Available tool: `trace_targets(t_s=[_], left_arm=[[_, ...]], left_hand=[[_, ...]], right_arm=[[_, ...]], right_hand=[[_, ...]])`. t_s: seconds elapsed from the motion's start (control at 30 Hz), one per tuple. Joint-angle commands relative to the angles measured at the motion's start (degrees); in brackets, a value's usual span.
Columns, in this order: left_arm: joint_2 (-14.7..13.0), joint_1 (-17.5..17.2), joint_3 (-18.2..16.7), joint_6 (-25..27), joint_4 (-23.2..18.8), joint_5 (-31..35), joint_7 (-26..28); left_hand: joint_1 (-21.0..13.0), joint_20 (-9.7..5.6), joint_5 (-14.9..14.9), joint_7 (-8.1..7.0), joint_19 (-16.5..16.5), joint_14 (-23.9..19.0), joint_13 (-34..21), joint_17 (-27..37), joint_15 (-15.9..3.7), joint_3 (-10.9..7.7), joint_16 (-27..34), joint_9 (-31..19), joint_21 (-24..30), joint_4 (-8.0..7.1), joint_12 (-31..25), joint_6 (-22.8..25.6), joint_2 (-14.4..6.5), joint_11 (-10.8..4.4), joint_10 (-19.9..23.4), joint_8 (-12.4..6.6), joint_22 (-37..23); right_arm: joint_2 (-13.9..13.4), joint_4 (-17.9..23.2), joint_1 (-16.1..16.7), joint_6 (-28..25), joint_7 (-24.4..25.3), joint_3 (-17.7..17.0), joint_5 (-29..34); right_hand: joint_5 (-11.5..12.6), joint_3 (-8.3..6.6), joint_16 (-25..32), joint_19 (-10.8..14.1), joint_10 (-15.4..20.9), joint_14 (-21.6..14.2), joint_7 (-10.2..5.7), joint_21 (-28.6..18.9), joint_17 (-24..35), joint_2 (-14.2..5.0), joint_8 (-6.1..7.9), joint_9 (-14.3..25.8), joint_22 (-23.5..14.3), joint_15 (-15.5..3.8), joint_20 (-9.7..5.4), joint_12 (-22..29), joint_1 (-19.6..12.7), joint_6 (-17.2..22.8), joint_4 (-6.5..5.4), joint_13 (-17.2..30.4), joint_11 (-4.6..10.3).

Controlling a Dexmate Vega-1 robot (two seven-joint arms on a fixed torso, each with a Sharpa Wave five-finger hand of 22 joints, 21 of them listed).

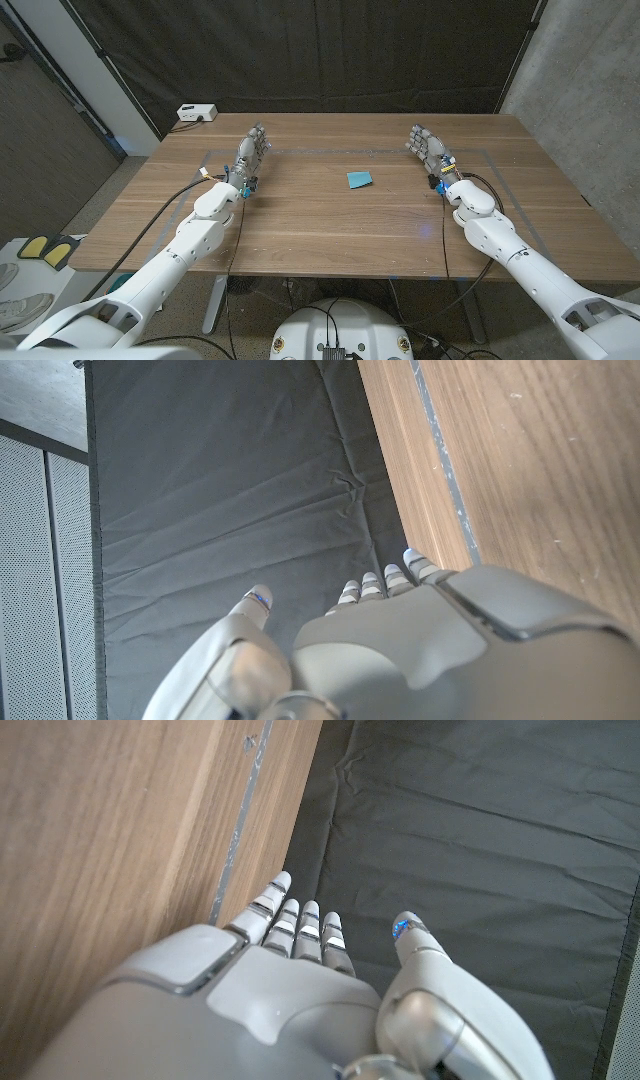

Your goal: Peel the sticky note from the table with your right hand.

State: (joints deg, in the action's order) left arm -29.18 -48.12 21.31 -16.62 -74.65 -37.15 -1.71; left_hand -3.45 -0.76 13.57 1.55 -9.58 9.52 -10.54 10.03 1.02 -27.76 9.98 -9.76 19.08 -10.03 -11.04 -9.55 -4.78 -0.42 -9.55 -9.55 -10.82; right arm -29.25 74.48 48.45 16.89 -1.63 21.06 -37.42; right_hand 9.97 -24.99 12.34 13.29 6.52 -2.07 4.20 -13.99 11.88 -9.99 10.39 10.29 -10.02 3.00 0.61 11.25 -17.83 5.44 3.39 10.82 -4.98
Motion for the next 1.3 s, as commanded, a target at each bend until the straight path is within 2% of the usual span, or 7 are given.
trace_targets(t_s=[0.03, 0.27, 0.6, 0.73, 1.3], left_arm=[[0.22, 0.12, 0.29, -0.27, -0.29, 0.44, 0.13], [0.25, -0.07, 0.36, -0.10, -0.64, 0.41, 0.28], [0.14, 0.12, 0.72, 0.59, -1.02, 0.49, 0.04], [0.21, 0.28, 0.79, 0.52, -1.01, 0.64, 0.09], [0.37, 1.16, 1.16, 1.04, -0.23, 0.52, -0.76]], left_hand=[[0.25, -0.23, 0.33, 0.09, -1.48, 7.80, -0.08, 0.30, -0.09, -0.36, 0.34, -0.17, 0.17, -0.05, -0.22, -6.53, -5.58, -0.05, -5.76, -0.37, -0.20], [0.44, 0.09, 0.32, -0.07, -1.65, 7.84, -0.08, 0.31, -0.14, -0.31, 0.40, -0.16, 0.04, -0.10, -0.31, -6.51, -5.25, -0.01, -5.63, -0.50, -0.21], [0.57, 0.58, 0.28, -0.29, -1.61, 7.66, -0.08, 0.28, -0.20, -0.22, 0.50, -0.15, -0.03, 0.02, -0.42, -6.18, -4.81, -0.05, -5.42, -0.70, -0.21], [0.60, 0.70, 0.28, -0.33, -1.61, 7.60, -0.08, 0.27, -0.11, -0.21, 0.53, -0.15, -0.06, 0.06, -0.45, -6.07, -4.71, -0.05, -5.35, -0.75, -0.21], [0.73, 1.35, 0.26, -0.59, -1.49, 7.34, -0.08, 0.22, -0.04, -0.17, 0.61, -0.15, -0.15, 0.19, -0.59, -5.48, -4.41, -0.14, -5.02, -0.97, -0.21]], right_arm=[[-0.29, 0.71, 1.07, 0.37, 0.40, -0.36, -0.03], [-2.09, 3.61, 2.03, -1.16, 2.39, 0.38, 2.47], [-6.33, 9.89, 3.16, -5.91, 6.69, 2.15, 8.81], [-8.22, 12.82, 3.45, -9.13, 8.30, 3.15, 11.63], [-12.38, 20.56, 3.04, -17.50, 13.08, 6.86, 22.96]], right_hand=[[0.35, -0.26, 0.31, 0.15, 0.08, 0.29, 0.08, -0.26, 0.10, 0.08, 0.41, 0.27, -0.13, 0.50, -0.04, 0.29, -0.62, 0.35, -0.07, 0.08, -0.34], [0.34, -0.27, 0.32, -0.10, 0.05, 0.27, -0.69, -0.01, 0.13, 0.09, 0.56, 0.26, -0.12, 0.72, 0.73, 0.23, -0.65, 0.70, -0.08, 0.08, -0.26], [0.33, -0.32, 0.54, -0.01, 0.73, -0.35, -1.39, 0.20, 0.16, 0.06, 0.71, 0.26, -0.14, 1.40, 2.34, 0.42, -0.72, 1.19, -0.11, 0.09, -0.56], [0.35, -0.37, 0.67, 0.16, 1.08, -0.67, -1.73, 0.21, 0.18, 0.00, 0.84, 0.27, -0.15, 1.64, 2.46, 0.52, -0.78, 1.58, -0.12, 0.10, -0.64], [0.58, -1.01, 0.93, 0.50, 1.61, -1.58, -2.71, 0.35, 0.13, -0.42, 0.97, 0.29, -0.17, 1.42, 2.53, 0.58, -1.55, 2.22, 0.15, 0.11, -0.28]])
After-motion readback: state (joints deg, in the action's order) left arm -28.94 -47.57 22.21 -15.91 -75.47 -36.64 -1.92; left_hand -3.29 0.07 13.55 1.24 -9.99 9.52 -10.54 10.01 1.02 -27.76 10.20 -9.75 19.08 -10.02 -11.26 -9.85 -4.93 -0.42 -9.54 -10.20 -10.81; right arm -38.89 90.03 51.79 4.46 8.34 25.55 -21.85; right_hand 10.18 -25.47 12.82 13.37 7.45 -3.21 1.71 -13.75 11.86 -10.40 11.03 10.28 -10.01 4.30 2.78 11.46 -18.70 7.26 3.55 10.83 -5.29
